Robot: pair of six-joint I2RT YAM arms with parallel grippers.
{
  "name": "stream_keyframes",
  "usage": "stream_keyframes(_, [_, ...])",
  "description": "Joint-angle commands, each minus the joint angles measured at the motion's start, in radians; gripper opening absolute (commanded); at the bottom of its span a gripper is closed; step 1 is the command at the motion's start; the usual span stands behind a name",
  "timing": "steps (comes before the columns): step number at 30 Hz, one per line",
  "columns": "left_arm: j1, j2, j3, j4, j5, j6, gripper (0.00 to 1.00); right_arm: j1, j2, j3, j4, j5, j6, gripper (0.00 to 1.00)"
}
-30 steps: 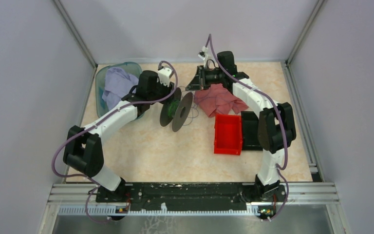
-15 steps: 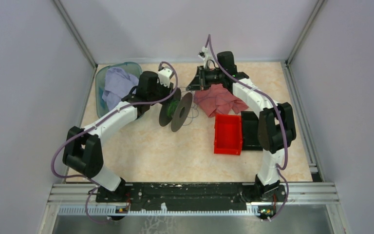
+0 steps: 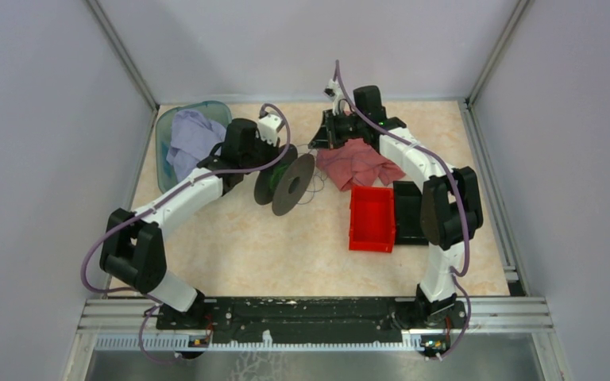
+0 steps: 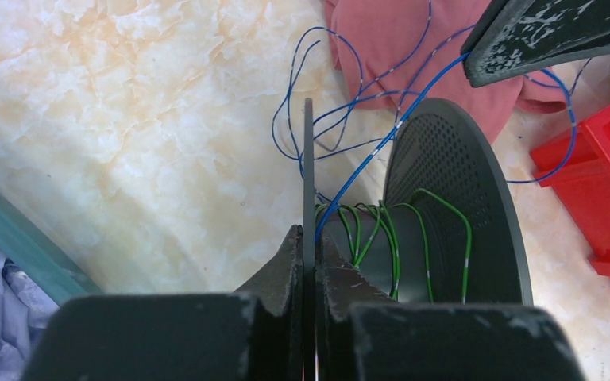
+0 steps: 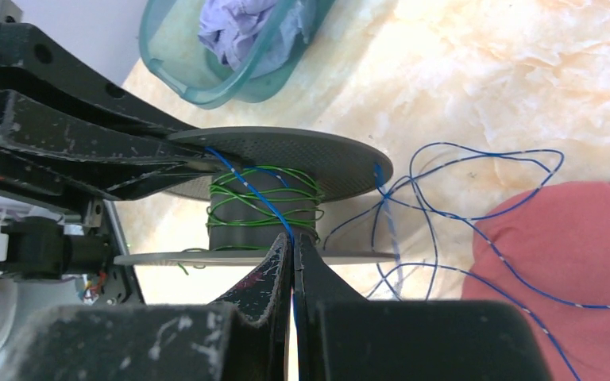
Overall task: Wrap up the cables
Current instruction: Wrap the cable around the cable reel.
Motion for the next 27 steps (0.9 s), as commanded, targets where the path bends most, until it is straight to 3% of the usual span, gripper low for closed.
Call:
stream_keyframes(1, [-0.001,-0.029,-0.018,0.002,0.020,0.021,0.01,-0.005,-0.006,0.033,-0.002,0.068,-0.084,0.00])
stream_keyframes(14, [-0.002,-0.020,0.024,-0.013,0.003,0.015,0.00,-0.006,-0.001,0.034,-0.034,0.067,-0.134,0.01])
stream_keyframes(23, [0.022,-0.062,0.126,-0.098,0.032,-0.008,0.00,-0.055,-0.030,0.114,-0.144,0.044,-0.185,0.34])
stream_keyframes(24, [0.034,-0.070,0.134,-0.108,0.051,-0.012,0.00,-0.065,-0.040,0.118,-0.150,0.033,-0.190,0.46])
stream_keyframes(27, [0.080,-0.091,0.163,-0.140,0.119,-0.041,0.00,-0.084,-0.077,0.120,-0.167,0.012,-0.227,0.63])
